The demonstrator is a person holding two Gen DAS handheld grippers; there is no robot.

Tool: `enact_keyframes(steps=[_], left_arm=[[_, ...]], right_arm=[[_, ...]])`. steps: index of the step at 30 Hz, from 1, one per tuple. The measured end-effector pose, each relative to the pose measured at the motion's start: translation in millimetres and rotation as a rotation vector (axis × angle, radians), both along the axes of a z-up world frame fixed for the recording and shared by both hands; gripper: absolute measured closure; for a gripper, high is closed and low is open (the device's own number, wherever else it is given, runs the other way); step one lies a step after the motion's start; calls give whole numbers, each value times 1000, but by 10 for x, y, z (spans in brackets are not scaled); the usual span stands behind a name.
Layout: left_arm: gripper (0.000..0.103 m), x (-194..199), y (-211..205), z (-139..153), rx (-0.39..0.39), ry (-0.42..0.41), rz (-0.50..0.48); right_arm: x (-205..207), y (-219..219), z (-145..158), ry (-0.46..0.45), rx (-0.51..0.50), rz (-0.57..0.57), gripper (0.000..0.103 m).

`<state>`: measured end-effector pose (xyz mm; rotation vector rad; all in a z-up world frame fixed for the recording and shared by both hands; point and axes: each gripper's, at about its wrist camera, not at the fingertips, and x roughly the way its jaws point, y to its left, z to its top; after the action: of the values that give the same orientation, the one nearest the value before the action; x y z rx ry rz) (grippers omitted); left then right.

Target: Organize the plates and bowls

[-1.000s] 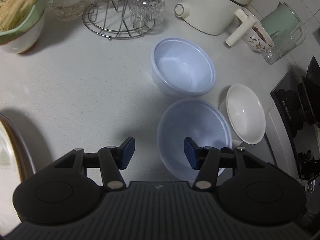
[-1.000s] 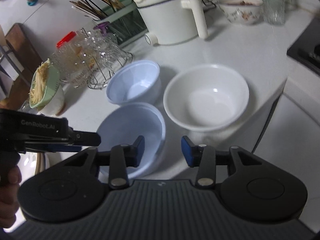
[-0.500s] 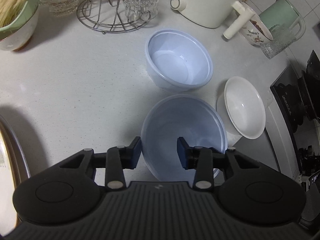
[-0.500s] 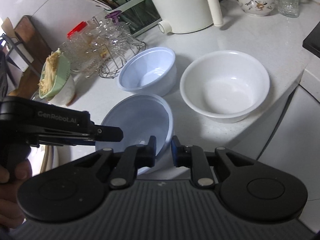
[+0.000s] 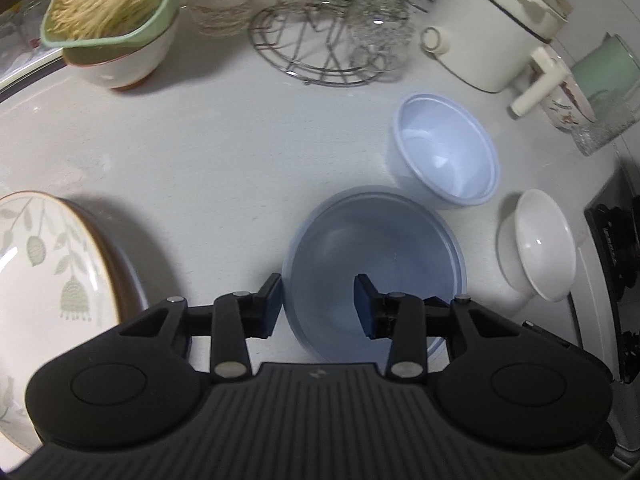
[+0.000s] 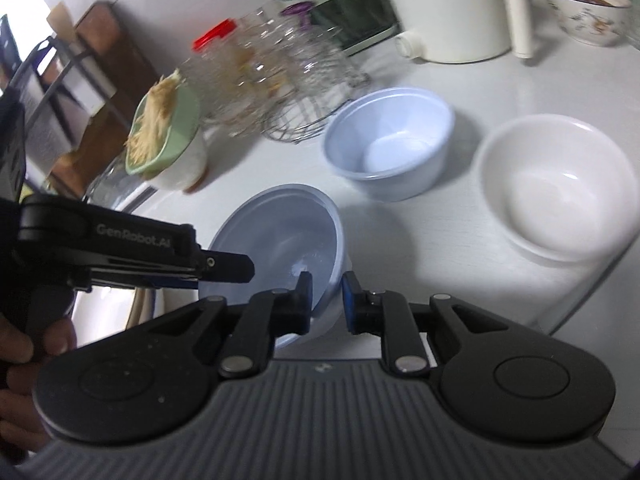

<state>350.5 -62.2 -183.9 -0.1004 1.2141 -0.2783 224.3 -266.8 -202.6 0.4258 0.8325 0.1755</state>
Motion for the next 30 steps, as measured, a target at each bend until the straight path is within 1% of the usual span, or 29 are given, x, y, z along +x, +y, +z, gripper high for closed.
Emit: enact_keyframes(steps=[2, 6, 10, 14, 16, 19, 21, 24, 26, 28, 30], left_arm=[[59, -6, 44, 1, 11, 4, 6], [59, -22, 52, -8, 79, -17, -19], [58, 1, 116, -46, 79, -7, 6], [58, 19, 154, -71, 84, -3, 19], [58, 36, 166, -81, 86, 4, 32], [58, 60, 171, -80, 93, 2, 35], [57, 66, 185, -72, 84, 3, 42], [53, 67, 215, -32, 107, 3, 76], [47, 60, 263, 16, 104, -2, 92], [45, 57, 311, 80, 105, -16, 106], [43, 56, 348, 140, 110, -30, 116]], right_arm=[[75, 54, -8, 4, -9, 18, 84], [159, 124, -14, 10, -9, 47, 84], [186, 192, -30, 8, -23, 63, 84], [220, 226, -70, 20, -6, 62, 84], [231, 261, -84, 20, -23, 70, 84], [253, 281, -103, 26, -18, 73, 83], [262, 291, -98, 28, -20, 74, 83], [249, 288, -63, 16, -26, 71, 82], [242, 277, -34, 10, -28, 67, 81], [235, 253, -1, -5, -30, 63, 74], [237, 233, 40, -24, -41, 55, 59]])
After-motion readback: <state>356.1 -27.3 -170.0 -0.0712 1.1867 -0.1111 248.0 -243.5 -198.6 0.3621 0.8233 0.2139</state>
